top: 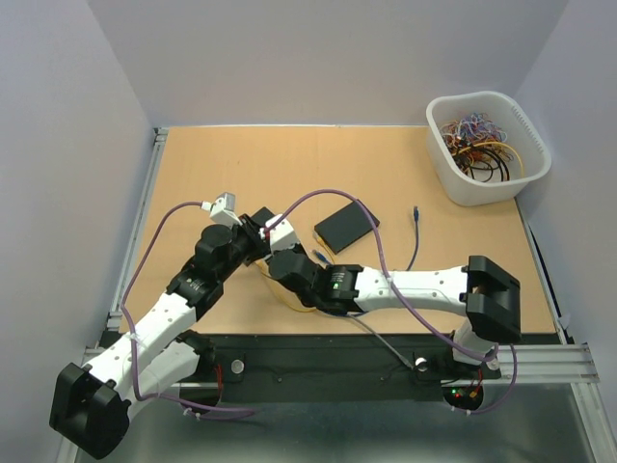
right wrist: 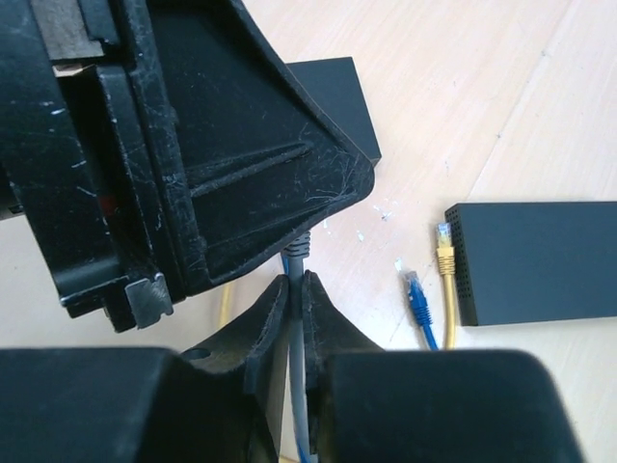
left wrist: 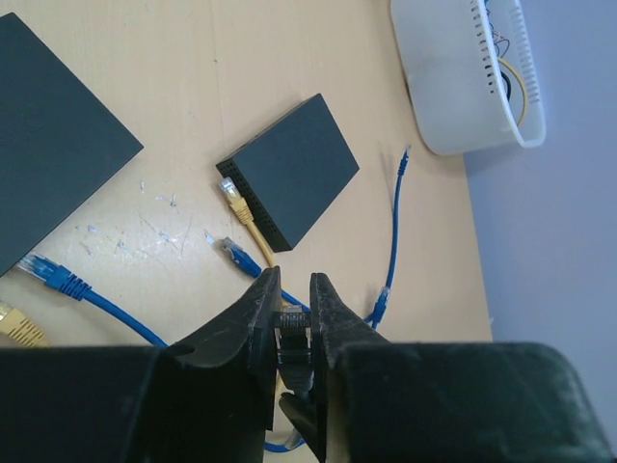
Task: Insert the plug into the switch port
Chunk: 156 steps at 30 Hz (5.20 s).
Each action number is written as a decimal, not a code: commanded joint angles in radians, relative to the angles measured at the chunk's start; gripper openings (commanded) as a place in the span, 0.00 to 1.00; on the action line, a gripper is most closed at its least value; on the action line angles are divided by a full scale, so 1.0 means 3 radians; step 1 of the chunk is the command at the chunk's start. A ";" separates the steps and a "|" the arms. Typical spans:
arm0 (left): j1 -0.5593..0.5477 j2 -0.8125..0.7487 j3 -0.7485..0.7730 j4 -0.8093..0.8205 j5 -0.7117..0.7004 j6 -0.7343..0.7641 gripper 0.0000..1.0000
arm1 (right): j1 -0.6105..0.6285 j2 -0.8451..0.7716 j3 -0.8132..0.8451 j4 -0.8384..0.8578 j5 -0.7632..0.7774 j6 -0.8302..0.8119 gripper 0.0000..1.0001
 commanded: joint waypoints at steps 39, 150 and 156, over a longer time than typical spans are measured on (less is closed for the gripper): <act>0.0015 -0.0722 -0.0270 0.2628 0.1699 0.0038 0.00 | -0.0605 -0.1665 -0.0716 0.1443 -0.3211 0.0512 0.45; 0.0086 0.3624 0.1704 0.1769 0.0810 0.1152 0.61 | -0.1592 -0.0131 -0.1017 -0.0255 -0.1130 0.0563 0.00; 0.0066 0.3767 0.1868 0.1688 0.0907 0.1178 0.61 | -0.1674 -0.0044 -0.0956 -0.0255 -0.1151 0.0558 0.01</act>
